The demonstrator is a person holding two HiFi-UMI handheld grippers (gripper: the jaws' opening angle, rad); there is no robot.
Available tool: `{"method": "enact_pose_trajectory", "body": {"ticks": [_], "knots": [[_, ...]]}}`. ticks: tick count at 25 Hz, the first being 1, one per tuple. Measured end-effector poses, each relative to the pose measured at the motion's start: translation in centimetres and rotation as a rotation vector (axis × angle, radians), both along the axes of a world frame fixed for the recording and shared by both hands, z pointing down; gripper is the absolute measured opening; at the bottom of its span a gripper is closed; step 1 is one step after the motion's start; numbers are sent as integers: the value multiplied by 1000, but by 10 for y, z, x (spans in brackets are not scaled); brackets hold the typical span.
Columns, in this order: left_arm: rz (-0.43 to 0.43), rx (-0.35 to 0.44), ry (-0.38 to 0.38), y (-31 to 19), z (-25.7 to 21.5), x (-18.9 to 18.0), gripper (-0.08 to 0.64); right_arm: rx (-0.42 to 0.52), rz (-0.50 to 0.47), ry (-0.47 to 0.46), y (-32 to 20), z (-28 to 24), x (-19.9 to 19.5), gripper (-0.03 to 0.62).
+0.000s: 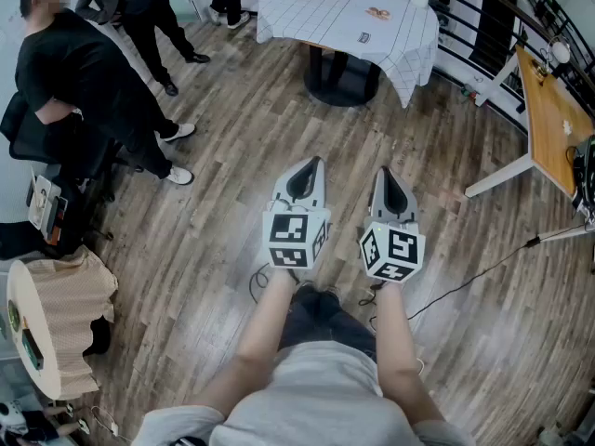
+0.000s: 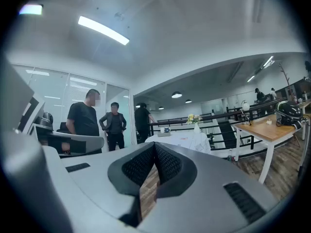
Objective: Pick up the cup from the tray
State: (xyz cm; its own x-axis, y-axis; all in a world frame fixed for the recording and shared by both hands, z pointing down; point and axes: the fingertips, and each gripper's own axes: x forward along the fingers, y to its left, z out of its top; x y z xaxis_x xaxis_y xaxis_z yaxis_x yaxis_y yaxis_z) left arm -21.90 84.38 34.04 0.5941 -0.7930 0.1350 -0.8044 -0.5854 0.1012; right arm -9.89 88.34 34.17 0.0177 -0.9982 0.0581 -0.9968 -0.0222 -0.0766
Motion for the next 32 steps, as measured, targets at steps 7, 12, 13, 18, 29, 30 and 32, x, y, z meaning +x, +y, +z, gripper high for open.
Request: {"method": "enact_pose_trajectory", "body": {"ticks": [7, 12, 13, 18, 29, 30, 32], "knots": [[0, 5, -3, 0, -1, -1, 8, 1, 1, -2, 0, 1, -1, 8], [-1, 2, -4, 0, 2, -2, 8, 6, 0, -2, 0, 1, -2, 8], [-1, 3, -4, 0, 2, -2, 8, 9, 1, -4, 0, 1, -2, 8], [-10, 8, -7, -3, 3, 1, 8, 25, 3, -21, 0, 0, 5, 8], [-48, 7, -10, -8, 3, 12, 8, 33, -32, -14, -7, -1, 29, 8], [-55, 7, -9, -9, 3, 11, 8, 33, -36, -18, -8, -1, 32, 8], [-71, 4, -8, -11, 3, 9, 8, 32, -40, -28, -11, 0, 36, 8]]}}
